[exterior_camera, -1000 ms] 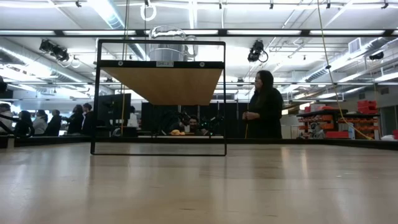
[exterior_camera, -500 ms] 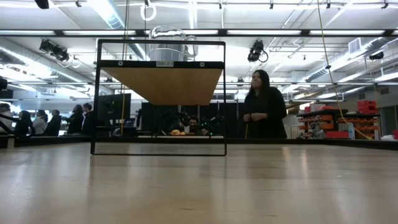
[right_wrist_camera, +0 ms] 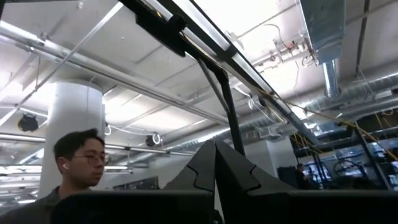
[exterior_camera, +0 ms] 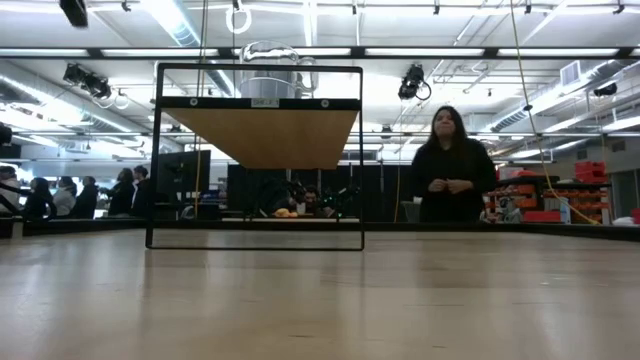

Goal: Stack small to large cups/mugs on shelf
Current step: Return to Home Position

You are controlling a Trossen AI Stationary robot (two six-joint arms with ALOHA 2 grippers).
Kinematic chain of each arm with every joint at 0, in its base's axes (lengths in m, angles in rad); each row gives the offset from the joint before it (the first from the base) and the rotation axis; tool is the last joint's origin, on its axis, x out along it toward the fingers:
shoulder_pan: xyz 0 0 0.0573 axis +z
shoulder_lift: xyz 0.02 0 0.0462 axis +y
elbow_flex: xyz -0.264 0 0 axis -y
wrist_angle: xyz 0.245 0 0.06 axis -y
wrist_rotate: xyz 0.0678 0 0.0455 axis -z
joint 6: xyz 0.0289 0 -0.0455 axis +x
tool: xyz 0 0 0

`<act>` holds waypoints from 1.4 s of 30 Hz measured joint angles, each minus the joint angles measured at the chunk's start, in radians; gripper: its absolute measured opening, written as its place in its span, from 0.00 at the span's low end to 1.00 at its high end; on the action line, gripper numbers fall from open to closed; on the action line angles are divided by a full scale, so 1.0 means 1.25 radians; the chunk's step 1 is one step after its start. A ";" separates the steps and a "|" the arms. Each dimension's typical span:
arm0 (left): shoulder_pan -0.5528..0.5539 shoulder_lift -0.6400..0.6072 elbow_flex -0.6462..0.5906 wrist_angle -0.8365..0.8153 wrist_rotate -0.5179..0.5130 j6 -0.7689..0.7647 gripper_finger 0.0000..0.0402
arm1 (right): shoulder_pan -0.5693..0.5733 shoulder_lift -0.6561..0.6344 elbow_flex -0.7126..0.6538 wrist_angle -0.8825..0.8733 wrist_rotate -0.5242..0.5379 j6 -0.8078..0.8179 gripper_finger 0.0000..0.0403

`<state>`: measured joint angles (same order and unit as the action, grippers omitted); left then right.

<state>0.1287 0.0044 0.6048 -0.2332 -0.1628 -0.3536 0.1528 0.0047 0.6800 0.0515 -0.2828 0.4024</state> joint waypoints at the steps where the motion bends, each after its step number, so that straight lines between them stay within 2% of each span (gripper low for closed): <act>1: 0.000 0.000 -0.020 0.000 0.003 -0.016 0.39 | 0.000 0.001 -0.033 0.041 0.000 0.007 0.04; 10: 0.000 0.000 -0.204 0.260 0.002 -0.029 0.37 | 0.000 0.001 -0.337 0.463 -0.012 0.129 0.04; 15: 0.000 0.000 -0.264 0.312 0.002 -0.057 0.37 | 0.000 0.001 -0.434 0.591 -0.009 0.158 0.04; 25: 0.000 0.000 -0.353 0.381 0.002 -0.107 0.37 | 0.000 0.001 -0.491 0.625 0.013 0.194 0.04; 33: 0.000 0.000 -0.436 0.501 0.001 -0.127 0.37 | 0.000 0.001 -0.501 0.625 0.024 0.207 0.04; 42: 0.000 0.000 -0.468 0.505 0.000 -0.131 0.39 | 0.000 0.001 -0.501 0.603 0.025 0.221 0.04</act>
<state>0.1287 0.0044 0.0195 0.3976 -0.1633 -0.5168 0.1532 0.0063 0.0532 0.8052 -0.2522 0.6782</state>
